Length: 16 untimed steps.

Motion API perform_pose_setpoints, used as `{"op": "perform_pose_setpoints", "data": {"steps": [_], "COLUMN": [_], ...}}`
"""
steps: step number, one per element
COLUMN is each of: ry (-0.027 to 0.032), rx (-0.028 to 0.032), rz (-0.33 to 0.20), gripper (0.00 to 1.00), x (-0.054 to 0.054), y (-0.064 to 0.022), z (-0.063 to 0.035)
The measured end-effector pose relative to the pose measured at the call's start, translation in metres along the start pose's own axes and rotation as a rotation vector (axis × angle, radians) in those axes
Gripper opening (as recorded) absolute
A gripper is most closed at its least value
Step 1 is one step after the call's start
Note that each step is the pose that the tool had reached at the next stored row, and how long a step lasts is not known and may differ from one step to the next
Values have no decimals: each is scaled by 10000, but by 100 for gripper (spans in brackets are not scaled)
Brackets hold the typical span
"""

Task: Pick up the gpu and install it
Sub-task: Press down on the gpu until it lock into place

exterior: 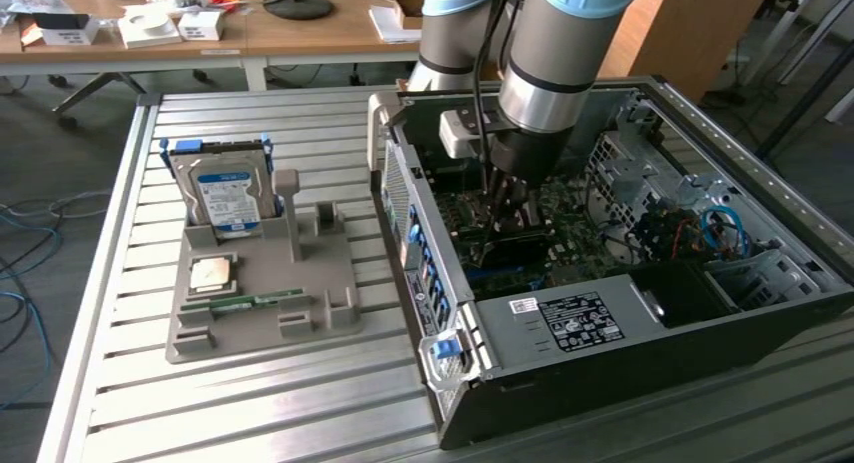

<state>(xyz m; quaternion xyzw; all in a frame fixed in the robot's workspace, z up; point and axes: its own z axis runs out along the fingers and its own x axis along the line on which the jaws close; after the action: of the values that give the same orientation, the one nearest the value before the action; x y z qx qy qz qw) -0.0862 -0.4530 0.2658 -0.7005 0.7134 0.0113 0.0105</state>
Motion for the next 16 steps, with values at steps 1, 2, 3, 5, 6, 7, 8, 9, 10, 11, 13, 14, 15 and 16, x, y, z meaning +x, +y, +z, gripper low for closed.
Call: {"op": "perform_pose_setpoints", "data": {"steps": [1, 2, 3, 5, 6, 7, 8, 9, 10, 11, 13, 14, 15, 16], "ry": [0, 0, 1, 0, 0, 1, 1, 1, -1, -2, 0, 1, 1, 0], "rx": [0, 0, 0, 0, 1, 1, 0, 0, 0, 1, 1, 0, 0, 0], "rz": [0, 0, -1, -1, 0, 0, 0, 0, 0, 1, 0, 0, 0, -1], "gripper": [11, 11, 11, 11, 11, 11, 11, 11, 11, 11, 11, 11, 11, 11], "x": [0, 0, 0, 0, -1, -1, -1, -1, -3, -4, -10, -13, -17, -18], "y": [1, 1, 1, 2, 3, 3, 4, 5, 7, 8, 10, 12, 13, 14], "z": [1, 1, 1, 2, 3, 3, 4, 4, 5, 6, 7, 8, 8, 9]}}
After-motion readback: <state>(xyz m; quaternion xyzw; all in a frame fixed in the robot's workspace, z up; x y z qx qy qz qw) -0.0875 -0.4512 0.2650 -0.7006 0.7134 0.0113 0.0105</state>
